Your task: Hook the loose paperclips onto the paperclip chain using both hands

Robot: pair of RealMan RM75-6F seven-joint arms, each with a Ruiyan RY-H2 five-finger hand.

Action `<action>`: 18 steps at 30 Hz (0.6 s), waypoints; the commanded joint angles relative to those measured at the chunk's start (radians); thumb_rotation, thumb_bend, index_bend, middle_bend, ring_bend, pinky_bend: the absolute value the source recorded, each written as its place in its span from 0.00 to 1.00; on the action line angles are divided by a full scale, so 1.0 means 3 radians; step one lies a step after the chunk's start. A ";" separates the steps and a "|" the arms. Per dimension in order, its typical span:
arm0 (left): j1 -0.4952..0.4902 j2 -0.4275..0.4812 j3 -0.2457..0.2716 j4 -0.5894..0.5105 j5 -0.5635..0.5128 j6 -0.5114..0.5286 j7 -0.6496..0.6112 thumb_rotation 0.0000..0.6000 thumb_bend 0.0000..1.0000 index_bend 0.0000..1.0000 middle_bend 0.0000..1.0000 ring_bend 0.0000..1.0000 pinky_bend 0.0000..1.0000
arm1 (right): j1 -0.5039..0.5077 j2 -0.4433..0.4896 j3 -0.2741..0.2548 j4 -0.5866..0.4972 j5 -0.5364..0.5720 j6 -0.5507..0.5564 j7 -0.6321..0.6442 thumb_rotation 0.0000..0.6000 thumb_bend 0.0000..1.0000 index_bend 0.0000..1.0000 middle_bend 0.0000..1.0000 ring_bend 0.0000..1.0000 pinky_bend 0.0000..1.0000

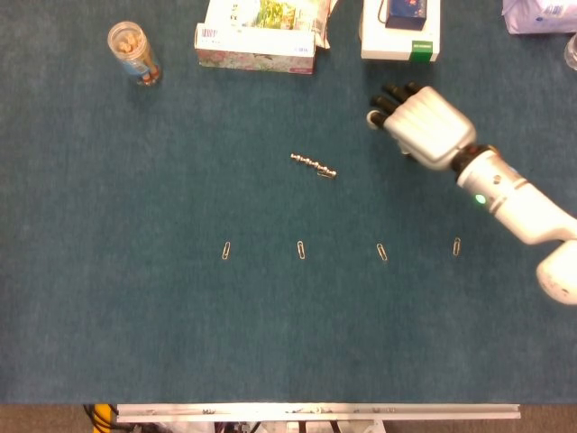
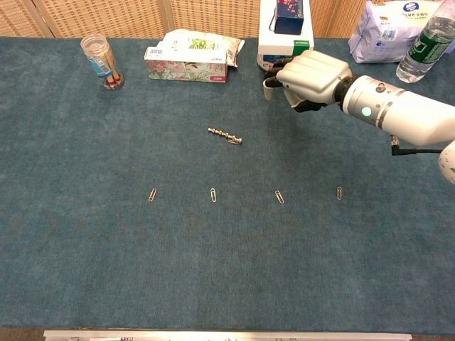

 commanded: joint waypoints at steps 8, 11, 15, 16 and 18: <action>0.0045 0.0014 -0.0064 0.0009 -0.0070 -0.0008 0.0045 1.00 0.36 0.43 0.09 0.00 0.00 | 0.0362 -0.0334 -0.0110 0.0460 -0.0239 -0.0135 0.0468 1.00 1.00 0.35 0.22 0.13 0.26; 0.0056 0.0021 -0.0083 0.0015 -0.0096 -0.0015 0.0045 1.00 0.36 0.43 0.09 0.00 0.00 | 0.0448 -0.0414 -0.0147 0.0566 -0.0309 -0.0141 0.0574 1.00 1.00 0.35 0.22 0.13 0.26; 0.0071 0.0028 -0.0106 0.0016 -0.0105 -0.0009 0.0045 1.00 0.36 0.44 0.09 0.00 0.00 | 0.0544 -0.0507 -0.0199 0.0675 -0.0386 -0.0142 0.0690 1.00 1.00 0.35 0.22 0.13 0.26; 0.0076 0.0029 -0.0110 0.0015 -0.0102 -0.0005 0.0047 1.00 0.36 0.44 0.09 0.00 0.00 | 0.0570 -0.0531 -0.0213 0.0702 -0.0404 -0.0143 0.0720 1.00 1.00 0.35 0.22 0.13 0.26; 0.0085 0.0037 -0.0118 0.0006 -0.0107 -0.0003 0.0048 1.00 0.36 0.45 0.09 0.00 0.00 | 0.0608 -0.0566 -0.0232 0.0740 -0.0427 -0.0147 0.0762 1.00 1.00 0.35 0.22 0.12 0.26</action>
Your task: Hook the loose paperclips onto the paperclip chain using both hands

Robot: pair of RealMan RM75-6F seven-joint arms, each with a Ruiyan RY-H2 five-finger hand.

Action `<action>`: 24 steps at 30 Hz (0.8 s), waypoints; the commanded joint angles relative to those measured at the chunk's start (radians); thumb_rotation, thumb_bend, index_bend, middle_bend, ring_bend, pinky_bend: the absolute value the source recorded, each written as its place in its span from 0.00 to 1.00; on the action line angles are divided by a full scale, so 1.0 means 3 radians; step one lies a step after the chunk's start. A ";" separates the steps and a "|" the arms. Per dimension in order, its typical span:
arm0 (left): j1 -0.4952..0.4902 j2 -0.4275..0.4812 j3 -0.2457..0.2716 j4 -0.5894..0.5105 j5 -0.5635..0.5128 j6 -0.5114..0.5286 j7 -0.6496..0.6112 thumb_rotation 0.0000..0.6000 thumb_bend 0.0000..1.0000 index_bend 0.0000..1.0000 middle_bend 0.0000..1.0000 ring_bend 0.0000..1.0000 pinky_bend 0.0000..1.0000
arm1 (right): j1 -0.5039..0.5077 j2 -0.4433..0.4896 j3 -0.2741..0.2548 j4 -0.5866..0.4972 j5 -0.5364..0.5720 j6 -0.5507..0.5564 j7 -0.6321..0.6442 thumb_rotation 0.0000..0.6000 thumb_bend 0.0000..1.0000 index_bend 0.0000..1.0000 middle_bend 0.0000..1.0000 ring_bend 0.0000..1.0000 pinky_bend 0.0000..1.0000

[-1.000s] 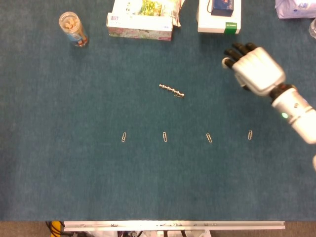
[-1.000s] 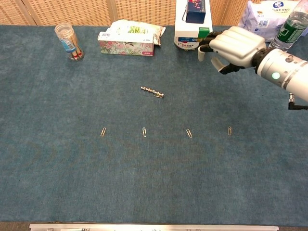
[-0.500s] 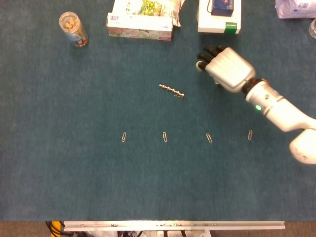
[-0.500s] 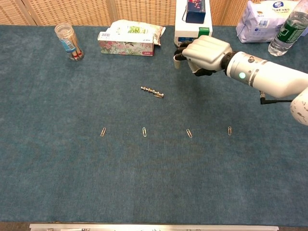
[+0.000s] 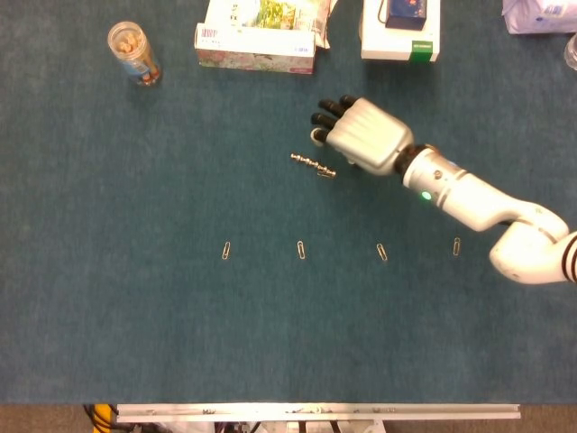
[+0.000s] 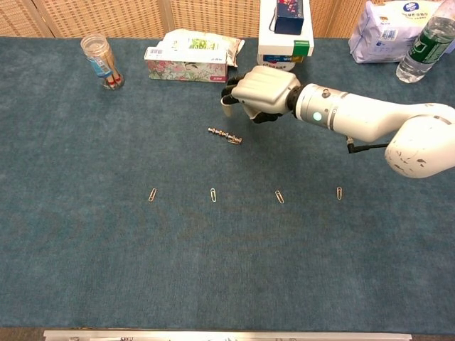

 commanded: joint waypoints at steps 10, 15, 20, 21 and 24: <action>0.0073 0.0051 -0.0046 -0.0038 -0.0027 0.0065 -0.0003 1.00 0.36 0.48 0.10 0.00 0.00 | 0.0204 -0.0173 -0.0102 0.0186 -0.0070 -0.0080 0.0124 1.00 1.00 0.35 0.20 0.11 0.23; 0.0099 0.0082 -0.0065 -0.0044 -0.0049 0.0074 -0.0030 1.00 0.36 0.51 0.10 0.00 0.00 | 0.0256 -0.0250 -0.0123 0.0259 -0.0055 -0.0108 0.0138 1.00 1.00 0.35 0.20 0.10 0.23; 0.0112 0.0108 -0.0078 -0.0058 -0.0068 0.0059 -0.0051 1.00 0.36 0.53 0.10 0.00 0.00 | 0.0297 -0.0317 -0.0146 0.0332 -0.0052 -0.0111 0.0171 1.00 1.00 0.35 0.20 0.10 0.23; 0.0113 0.0112 -0.0081 -0.0057 -0.0069 0.0057 -0.0057 1.00 0.36 0.53 0.11 0.00 0.00 | 0.0303 -0.0326 -0.0151 0.0343 -0.0052 -0.0112 0.0176 1.00 1.00 0.35 0.20 0.10 0.23; 0.0120 0.0126 -0.0088 -0.0053 -0.0071 0.0051 -0.0079 1.00 0.36 0.55 0.11 0.00 0.00 | 0.0325 -0.0349 -0.0166 0.0382 -0.0051 -0.0121 0.0192 1.00 1.00 0.35 0.20 0.10 0.23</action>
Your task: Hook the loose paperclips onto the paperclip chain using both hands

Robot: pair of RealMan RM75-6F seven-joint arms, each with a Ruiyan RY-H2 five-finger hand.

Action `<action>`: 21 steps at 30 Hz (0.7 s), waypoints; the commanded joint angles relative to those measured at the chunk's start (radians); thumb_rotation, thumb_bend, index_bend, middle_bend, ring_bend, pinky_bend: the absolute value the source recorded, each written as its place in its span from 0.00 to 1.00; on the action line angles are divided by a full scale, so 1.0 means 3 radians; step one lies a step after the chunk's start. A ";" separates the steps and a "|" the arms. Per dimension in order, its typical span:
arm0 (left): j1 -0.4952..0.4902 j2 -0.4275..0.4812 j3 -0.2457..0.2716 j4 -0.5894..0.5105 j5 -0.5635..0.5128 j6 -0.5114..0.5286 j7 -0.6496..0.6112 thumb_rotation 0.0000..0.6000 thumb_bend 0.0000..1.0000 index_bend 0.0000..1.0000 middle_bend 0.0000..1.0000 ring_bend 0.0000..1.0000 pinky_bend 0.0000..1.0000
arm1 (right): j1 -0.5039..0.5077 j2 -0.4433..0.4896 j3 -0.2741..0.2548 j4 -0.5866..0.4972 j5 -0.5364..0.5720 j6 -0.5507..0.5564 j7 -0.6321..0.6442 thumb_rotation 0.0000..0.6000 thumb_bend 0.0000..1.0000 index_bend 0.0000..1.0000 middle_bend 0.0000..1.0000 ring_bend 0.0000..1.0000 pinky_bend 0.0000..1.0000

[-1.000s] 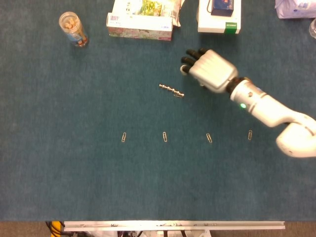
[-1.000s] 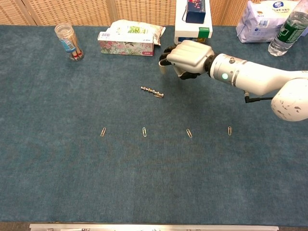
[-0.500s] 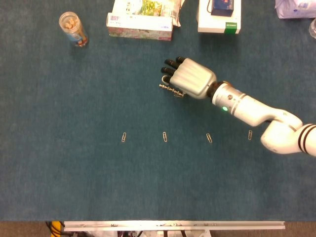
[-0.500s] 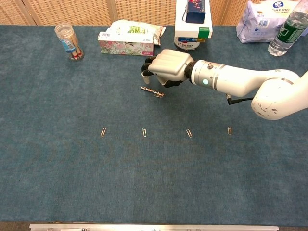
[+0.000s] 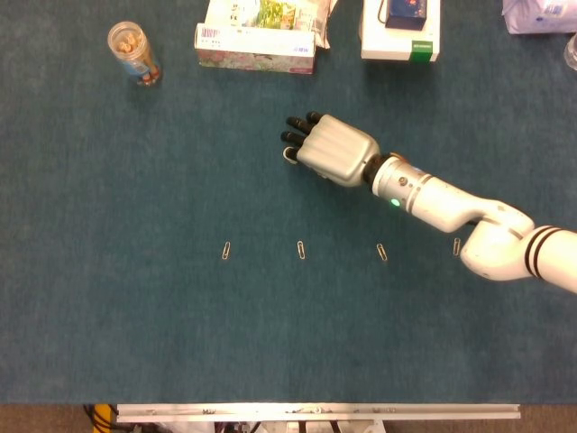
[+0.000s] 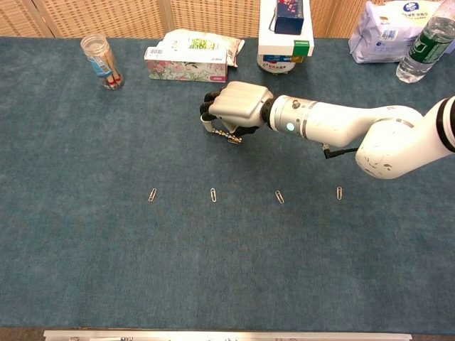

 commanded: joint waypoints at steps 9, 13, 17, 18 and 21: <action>0.0021 0.0050 -0.0003 -0.0026 0.0000 -0.0033 -0.0026 1.00 0.36 0.58 0.11 0.00 0.00 | 0.0042 -0.0056 -0.0045 0.0069 0.0033 -0.0042 -0.0046 1.00 1.00 0.35 0.20 0.10 0.23; 0.0034 0.0055 -0.0003 -0.0029 0.0019 -0.0024 -0.0038 1.00 0.36 0.58 0.12 0.00 0.00 | 0.0044 -0.0044 -0.0044 0.0059 0.0078 -0.0082 -0.0129 1.00 1.00 0.35 0.19 0.09 0.22; 0.0037 0.0065 -0.0002 -0.0041 0.0033 -0.0032 -0.0037 1.00 0.36 0.58 0.11 0.00 0.00 | 0.0034 -0.0016 -0.0029 0.0022 0.0140 -0.0111 -0.0238 1.00 1.00 0.35 0.18 0.09 0.22; 0.0038 0.0067 -0.0001 -0.0044 0.0037 -0.0032 -0.0035 1.00 0.36 0.58 0.11 0.00 0.00 | 0.0030 -0.0007 -0.0026 0.0012 0.0154 -0.0115 -0.0269 1.00 1.00 0.36 0.18 0.09 0.22; 0.0038 0.0066 -0.0005 -0.0048 0.0042 -0.0035 -0.0029 1.00 0.36 0.58 0.11 0.00 0.00 | 0.0016 0.0031 -0.0014 -0.0019 0.0204 -0.0129 -0.0396 1.00 1.00 0.40 0.18 0.08 0.22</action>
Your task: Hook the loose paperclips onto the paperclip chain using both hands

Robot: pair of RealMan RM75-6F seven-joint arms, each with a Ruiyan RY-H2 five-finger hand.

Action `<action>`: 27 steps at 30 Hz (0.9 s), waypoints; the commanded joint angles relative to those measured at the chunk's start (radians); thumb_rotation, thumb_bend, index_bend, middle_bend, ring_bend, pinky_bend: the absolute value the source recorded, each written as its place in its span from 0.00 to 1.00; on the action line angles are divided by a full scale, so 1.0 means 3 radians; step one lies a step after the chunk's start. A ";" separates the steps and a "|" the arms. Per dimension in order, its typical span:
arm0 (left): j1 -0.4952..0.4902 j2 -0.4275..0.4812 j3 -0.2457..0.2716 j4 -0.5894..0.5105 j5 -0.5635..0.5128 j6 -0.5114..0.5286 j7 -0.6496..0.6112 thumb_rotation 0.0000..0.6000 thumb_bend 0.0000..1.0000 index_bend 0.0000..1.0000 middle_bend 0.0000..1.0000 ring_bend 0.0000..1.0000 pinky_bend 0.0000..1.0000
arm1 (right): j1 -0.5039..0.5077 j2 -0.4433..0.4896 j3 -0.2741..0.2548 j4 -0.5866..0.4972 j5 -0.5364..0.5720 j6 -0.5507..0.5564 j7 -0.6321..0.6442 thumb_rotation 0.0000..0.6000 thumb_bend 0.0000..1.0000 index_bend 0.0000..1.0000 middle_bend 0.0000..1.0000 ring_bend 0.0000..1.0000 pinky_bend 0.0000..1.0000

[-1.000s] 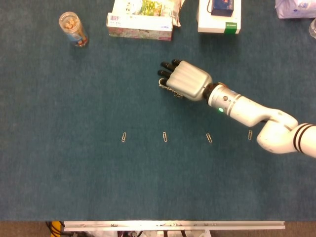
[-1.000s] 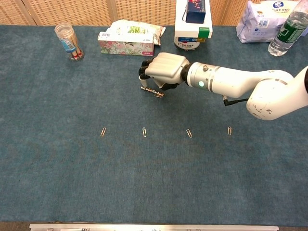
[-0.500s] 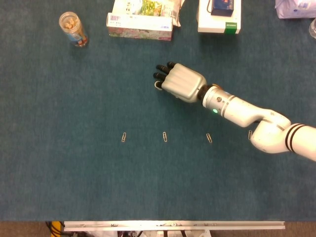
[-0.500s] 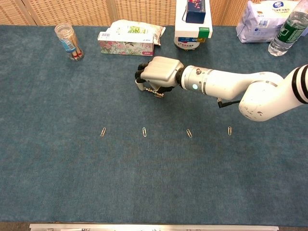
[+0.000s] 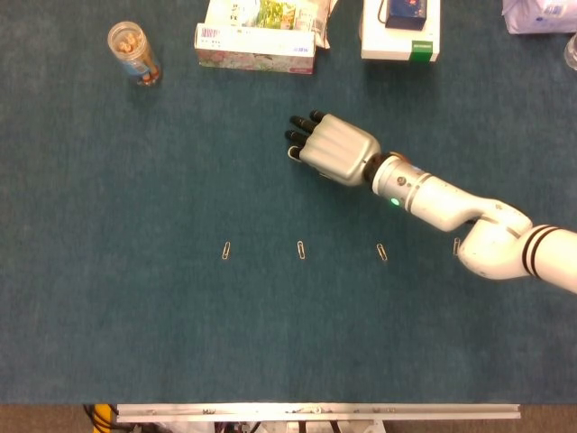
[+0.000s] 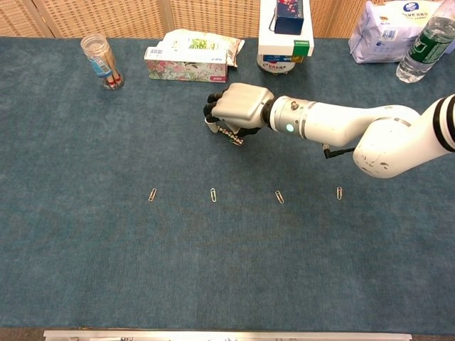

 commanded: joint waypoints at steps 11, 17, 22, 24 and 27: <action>-0.0009 -0.0025 -0.0005 -0.0002 0.0000 -0.0034 0.0064 1.00 0.36 0.59 0.11 0.00 0.00 | -0.0124 0.0261 0.0109 -0.0358 0.0283 0.0051 -0.0467 1.00 1.00 0.53 0.18 0.08 0.21; -0.0012 -0.0030 -0.0012 -0.0003 -0.0008 -0.0044 0.0080 1.00 0.36 0.59 0.11 0.00 0.00 | -0.0114 0.0247 0.0120 -0.0406 0.0287 0.0082 -0.0469 1.00 1.00 0.53 0.18 0.08 0.21; -0.0009 -0.0020 -0.0018 -0.0012 -0.0021 -0.0050 0.0071 1.00 0.36 0.59 0.11 0.00 0.00 | -0.0070 0.0182 0.0118 -0.0355 0.0274 0.0052 -0.0445 1.00 1.00 0.53 0.18 0.08 0.21; -0.0012 -0.0017 -0.0023 -0.0006 -0.0033 -0.0060 0.0059 1.00 0.36 0.59 0.11 0.00 0.00 | -0.0051 0.0150 0.0117 -0.0323 0.0266 0.0041 -0.0428 1.00 1.00 0.53 0.18 0.08 0.21; -0.0005 -0.0008 -0.0022 -0.0005 -0.0040 -0.0063 0.0041 1.00 0.36 0.59 0.12 0.00 0.00 | -0.0021 0.0097 0.0112 -0.0259 0.0252 0.0019 -0.0394 1.00 1.00 0.53 0.18 0.08 0.21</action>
